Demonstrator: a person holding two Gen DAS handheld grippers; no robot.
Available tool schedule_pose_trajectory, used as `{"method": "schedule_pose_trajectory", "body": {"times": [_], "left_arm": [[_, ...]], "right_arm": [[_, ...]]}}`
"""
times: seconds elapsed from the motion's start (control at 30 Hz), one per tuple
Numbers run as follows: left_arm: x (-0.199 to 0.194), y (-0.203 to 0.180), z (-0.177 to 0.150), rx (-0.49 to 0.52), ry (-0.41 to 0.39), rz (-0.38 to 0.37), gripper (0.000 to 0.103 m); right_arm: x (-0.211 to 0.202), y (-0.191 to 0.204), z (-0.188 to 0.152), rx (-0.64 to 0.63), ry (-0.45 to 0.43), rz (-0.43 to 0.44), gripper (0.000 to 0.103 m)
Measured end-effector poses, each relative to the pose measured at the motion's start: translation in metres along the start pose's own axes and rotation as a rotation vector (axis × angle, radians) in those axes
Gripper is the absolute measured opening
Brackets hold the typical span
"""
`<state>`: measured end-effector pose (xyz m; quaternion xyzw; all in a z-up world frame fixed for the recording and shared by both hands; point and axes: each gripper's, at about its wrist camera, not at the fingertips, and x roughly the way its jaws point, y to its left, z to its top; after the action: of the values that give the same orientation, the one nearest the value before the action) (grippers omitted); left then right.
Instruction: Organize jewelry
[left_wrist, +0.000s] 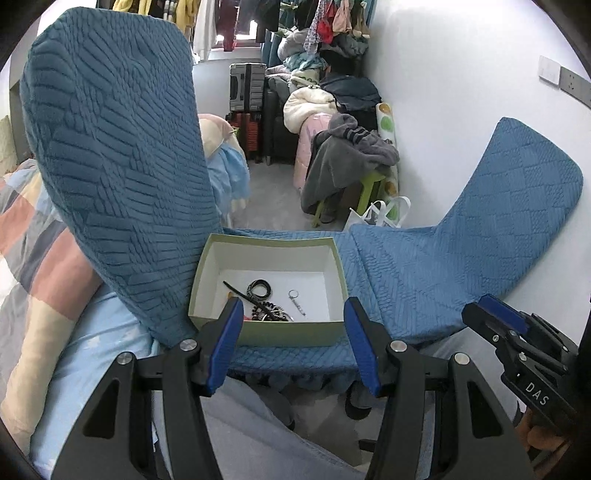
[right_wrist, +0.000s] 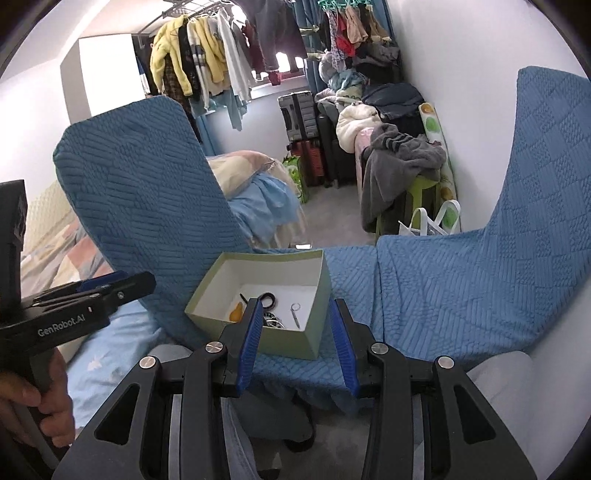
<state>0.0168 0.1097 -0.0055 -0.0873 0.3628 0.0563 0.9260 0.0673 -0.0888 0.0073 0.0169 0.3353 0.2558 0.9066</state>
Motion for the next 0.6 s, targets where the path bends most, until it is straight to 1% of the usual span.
{"method": "schedule_pose_trajectory", "body": {"times": [0.17,0.4,0.43,0.47,0.5,0.53,0.6], "left_arm": [[-0.0009,0.0019,-0.0014,0.001,0.003,0.005,0.057],[0.0017,-0.0004,-0.0032,0.005,0.013,-0.007,0.057],[0.0019,-0.0003,-0.0035,0.007,0.014,-0.004,0.057],[0.0013,-0.0003,-0.0033,0.006,0.013,-0.012,0.057],[0.0007,0.0007,-0.0029,0.001,0.012,-0.019,0.058],[0.0002,0.0023,-0.0028,-0.009,0.011,-0.025,0.060],[0.0000,0.0063,-0.0016,-0.030,0.013,-0.029,0.066]], "right_arm": [[0.0027,-0.0014,-0.0056,0.012,0.017,-0.002,0.036],[0.0064,-0.0053,-0.0023,0.019,0.020,-0.012,0.036],[0.0070,-0.0067,-0.0010,0.020,0.021,-0.017,0.039],[0.0077,-0.0070,-0.0007,0.021,0.022,-0.023,0.043],[0.0081,-0.0075,-0.0002,0.022,0.024,-0.023,0.059],[0.0090,-0.0066,0.0009,0.024,0.021,-0.025,0.078],[0.0065,-0.0078,0.0033,0.030,-0.004,-0.051,0.090]]}}
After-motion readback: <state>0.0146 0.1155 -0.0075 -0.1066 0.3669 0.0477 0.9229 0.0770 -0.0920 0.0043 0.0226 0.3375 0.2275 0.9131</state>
